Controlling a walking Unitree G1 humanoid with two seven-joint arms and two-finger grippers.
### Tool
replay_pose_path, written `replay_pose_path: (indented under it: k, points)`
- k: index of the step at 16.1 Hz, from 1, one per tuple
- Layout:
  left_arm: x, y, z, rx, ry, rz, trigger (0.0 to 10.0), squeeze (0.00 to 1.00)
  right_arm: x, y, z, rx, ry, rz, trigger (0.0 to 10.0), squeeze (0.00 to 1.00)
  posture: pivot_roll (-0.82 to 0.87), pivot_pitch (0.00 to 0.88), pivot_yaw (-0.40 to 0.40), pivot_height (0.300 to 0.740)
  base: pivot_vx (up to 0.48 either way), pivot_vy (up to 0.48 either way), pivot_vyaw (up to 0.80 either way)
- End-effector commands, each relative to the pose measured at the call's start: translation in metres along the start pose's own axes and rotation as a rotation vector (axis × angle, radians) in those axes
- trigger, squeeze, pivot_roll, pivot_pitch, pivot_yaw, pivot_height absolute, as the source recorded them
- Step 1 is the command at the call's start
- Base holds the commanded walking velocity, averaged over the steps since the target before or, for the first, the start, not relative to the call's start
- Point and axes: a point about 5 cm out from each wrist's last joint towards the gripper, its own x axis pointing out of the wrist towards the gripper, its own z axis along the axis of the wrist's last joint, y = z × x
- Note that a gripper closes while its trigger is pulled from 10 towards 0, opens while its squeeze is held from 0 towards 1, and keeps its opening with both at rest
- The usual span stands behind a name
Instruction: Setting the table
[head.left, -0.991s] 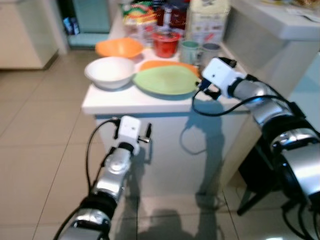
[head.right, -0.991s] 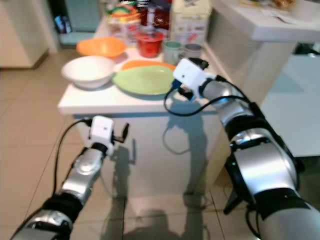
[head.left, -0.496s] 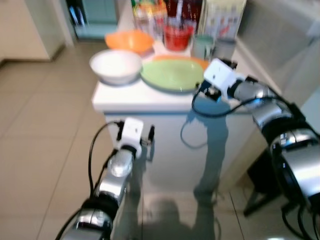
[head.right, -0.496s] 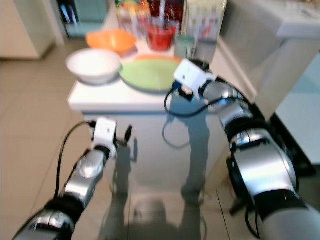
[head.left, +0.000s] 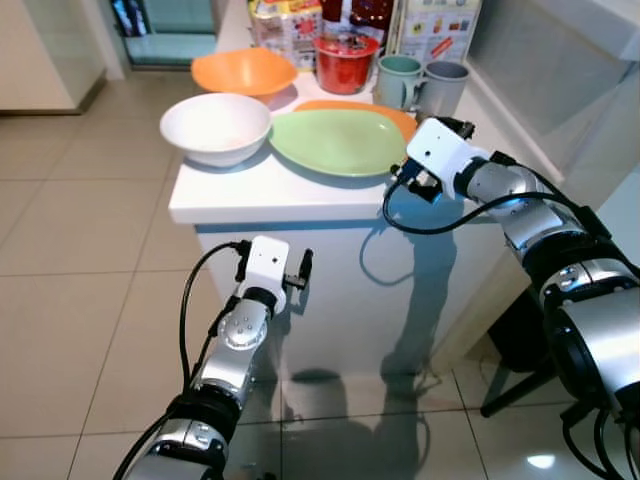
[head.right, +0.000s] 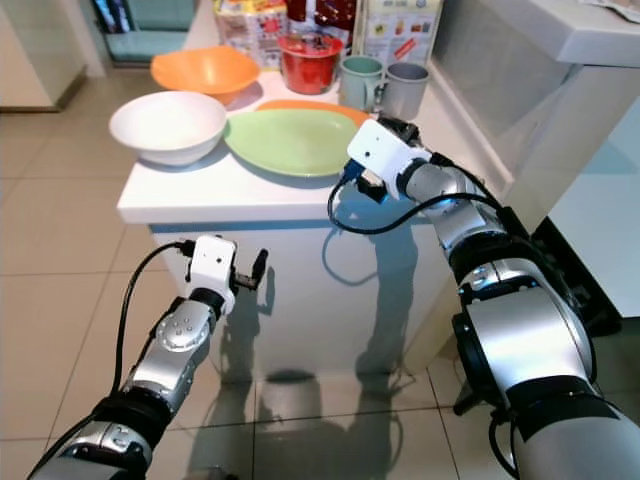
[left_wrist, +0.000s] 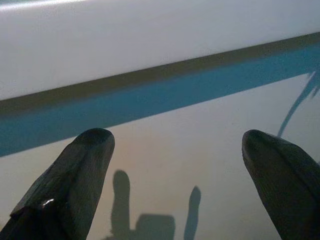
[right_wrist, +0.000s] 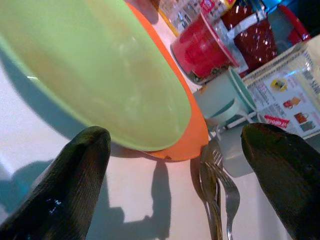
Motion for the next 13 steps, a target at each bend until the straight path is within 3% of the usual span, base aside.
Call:
replay_pose_path:
  k: [1, 3, 4, 10, 11, 12, 13]
  points:
    - [0.0000, 0.0008, 0.0000, -0.011, 0.002, 0.009, 10.0, 0.00, -0.0005, -0.0058, 0.0020, -0.015, 0.004, -0.006, 10.0, 0.00, -0.01, 0.000, -0.019, 0.740, 0.000, 0.000, 0.00]
    - [0.0005, 0.0007, 0.0006, -0.013, 0.001, 0.012, 10.0, 0.00, -0.0010, -0.0078, 0.0016, -0.024, 0.013, -0.007, 10.0, 0.00, -0.01, 0.000, -0.021, 0.740, 0.000, 0.000, 0.00]
    - [0.0006, 0.0006, 0.0008, -0.015, -0.001, 0.013, 10.0, 0.00, -0.0013, -0.0085, 0.0014, -0.023, 0.014, -0.007, 10.0, 1.00, -0.01, 0.000, -0.021, 0.740, 0.000, 0.000, 0.00]
    - [0.0006, -0.0003, 0.0014, -0.019, -0.007, 0.017, 10.0, 0.00, -0.0021, -0.0095, -0.0005, -0.018, 0.024, -0.011, 10.0, 1.00, -0.01, 0.000, -0.026, 0.740, 0.000, 0.000, 0.00]
    - [0.0007, -0.0003, 0.0017, -0.018, -0.008, 0.017, 10.0, 0.00, -0.0020, -0.0103, -0.0010, -0.020, 0.034, -0.018, 10.0, 0.90, -0.01, 0.000, -0.025, 0.740, 0.000, 0.000, 0.00]
    - [0.0009, -0.0004, 0.0016, -0.007, -0.005, 0.015, 10.0, 0.00, -0.0021, -0.0113, -0.0009, -0.018, 0.037, -0.023, 10.0, 0.00, -0.01, 0.000, -0.025, 0.740, 0.000, 0.000, 0.00]
    - [0.0012, -0.0007, 0.0008, 0.000, 0.004, 0.012, 10.0, 0.00, -0.0021, -0.0116, -0.0008, -0.017, 0.036, -0.025, 10.0, 0.00, -0.01, 0.000, -0.025, 0.740, 0.000, 0.000, 0.00]
